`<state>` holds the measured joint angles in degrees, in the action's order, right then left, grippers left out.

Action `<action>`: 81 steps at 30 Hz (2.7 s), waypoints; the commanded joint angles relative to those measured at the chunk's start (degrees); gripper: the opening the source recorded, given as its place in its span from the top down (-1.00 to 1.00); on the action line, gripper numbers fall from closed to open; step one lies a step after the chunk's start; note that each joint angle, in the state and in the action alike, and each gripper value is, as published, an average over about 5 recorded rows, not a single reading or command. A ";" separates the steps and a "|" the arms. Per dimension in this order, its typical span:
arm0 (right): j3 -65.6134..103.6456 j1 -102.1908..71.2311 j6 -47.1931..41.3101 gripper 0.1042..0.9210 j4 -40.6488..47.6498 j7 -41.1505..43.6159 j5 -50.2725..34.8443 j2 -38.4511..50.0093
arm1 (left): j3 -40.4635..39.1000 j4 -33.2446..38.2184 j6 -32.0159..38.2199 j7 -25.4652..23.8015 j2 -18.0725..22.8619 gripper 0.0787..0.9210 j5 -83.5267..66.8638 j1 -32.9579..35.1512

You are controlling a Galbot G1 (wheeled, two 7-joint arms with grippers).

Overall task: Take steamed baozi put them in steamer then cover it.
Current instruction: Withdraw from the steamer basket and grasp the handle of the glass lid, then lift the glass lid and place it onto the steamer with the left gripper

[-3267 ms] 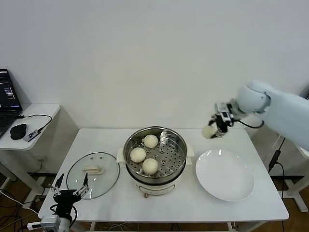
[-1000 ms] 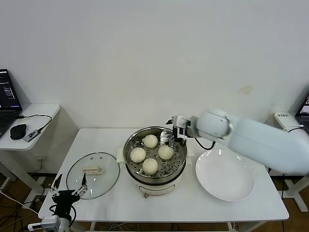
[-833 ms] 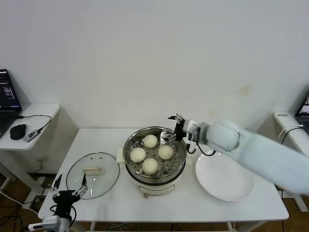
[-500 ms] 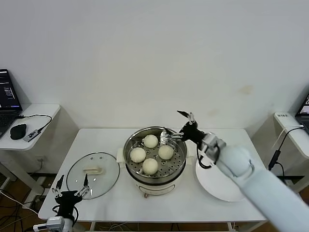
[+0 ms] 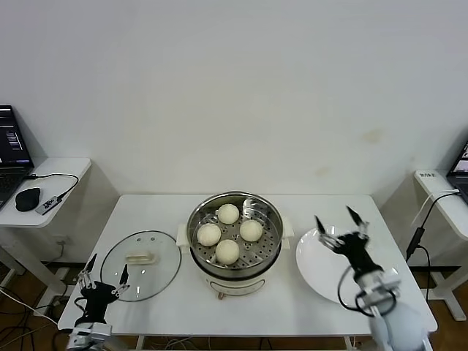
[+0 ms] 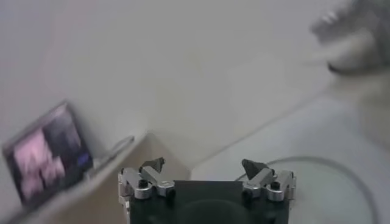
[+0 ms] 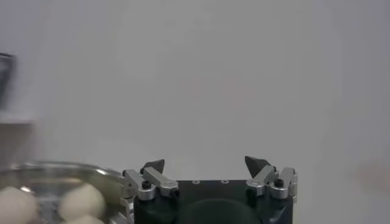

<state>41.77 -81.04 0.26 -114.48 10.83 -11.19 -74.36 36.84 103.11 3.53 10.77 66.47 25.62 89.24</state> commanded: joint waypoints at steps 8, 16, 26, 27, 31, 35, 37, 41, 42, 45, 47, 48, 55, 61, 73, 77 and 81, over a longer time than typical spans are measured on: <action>18.34 -12.67 3.61 -0.76 -3.63 0.09 1.72 -11.89 | -5.21 -16.62 2.52 -1.99 -5.60 -0.77 38.60 -13.95; 18.51 -13.26 3.93 -0.76 -3.14 0.16 1.99 -12.37 | -7.45 -18.87 2.35 -3.12 -6.46 -0.77 39.53 -16.81; 18.40 -13.71 3.97 -0.76 -3.10 0.28 2.28 -12.52 | -9.21 -21.31 2.29 -3.88 -7.06 -0.77 39.73 -20.10; 18.34 -13.71 3.96 -0.76 -3.09 0.28 2.33 -12.54 | -9.45 -21.51 2.30 -3.90 -7.08 -0.77 39.66 -20.44; 18.03 -13.83 3.99 -0.76 -3.08 0.35 2.73 -12.65 | -10.36 -22.57 2.28 -3.73 -6.94 -0.77 39.65 -21.86; 17.76 -13.96 4.09 -0.76 -2.94 0.38 2.97 -12.72 | -10.79 -23.57 2.23 -3.63 -6.81 -0.77 39.56 -23.19; 17.63 -13.96 4.18 -0.76 -2.78 0.40 3.13 -12.79 | -11.13 -23.80 2.25 -3.67 -6.84 -0.77 39.24 -23.54; 17.33 -14.06 4.45 -0.76 -2.48 0.45 3.78 -13.05 | -11.80 -24.31 2.31 -3.48 -6.61 -0.77 38.76 -24.17; 17.23 -14.10 4.51 -0.76 -2.45 0.46 3.93 -13.11 | -11.85 -24.52 2.34 -3.39 -6.50 -0.77 38.75 -24.34; 16.90 -14.23 4.69 -0.76 -2.35 0.51 4.40 -13.31 | -12.09 -25.21 2.44 -3.23 -6.24 -0.77 38.56 -24.74; 16.69 -14.25 4.75 -0.76 -2.33 0.55 4.65 -13.40 | -12.38 -25.75 2.46 -3.22 -6.12 -0.77 38.31 -24.86; 16.61 -14.23 4.75 -0.76 -2.34 0.57 4.73 -13.42 | -12.51 -26.02 2.46 -3.21 -6.06 -0.76 38.23 -24.89; 16.10 -14.10 4.57 -0.76 -2.48 0.69 5.06 -13.40 | -12.55 -27.14 2.48 -2.65 -5.68 -0.39 38.12 -24.86; 15.56 -13.99 4.53 -0.76 -2.44 0.71 5.31 -13.42 | -12.33 -26.88 2.38 -2.10 -5.53 0.02 37.38 -24.10; 14.87 -14.41 4.70 -0.76 -2.92 0.84 5.71 -13.25 | -8.67 -17.74 0.14 -0.57 -6.55 0.81 35.94 -20.31; 14.33 -14.48 4.61 -0.76 -3.05 0.89 6.03 -13.10 | -5.29 -10.32 -3.29 -2.83 -8.55 0.87 35.63 -17.94; 13.70 -14.50 4.68 -0.76 -2.92 0.92 6.65 -13.01 | -2.09 -1.50 -7.60 -7.13 -10.92 0.87 33.27 -15.94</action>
<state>56.01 -95.49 4.91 -117.44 11.74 -5.05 -87.40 28.95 85.43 2.61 8.58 58.92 61.29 69.43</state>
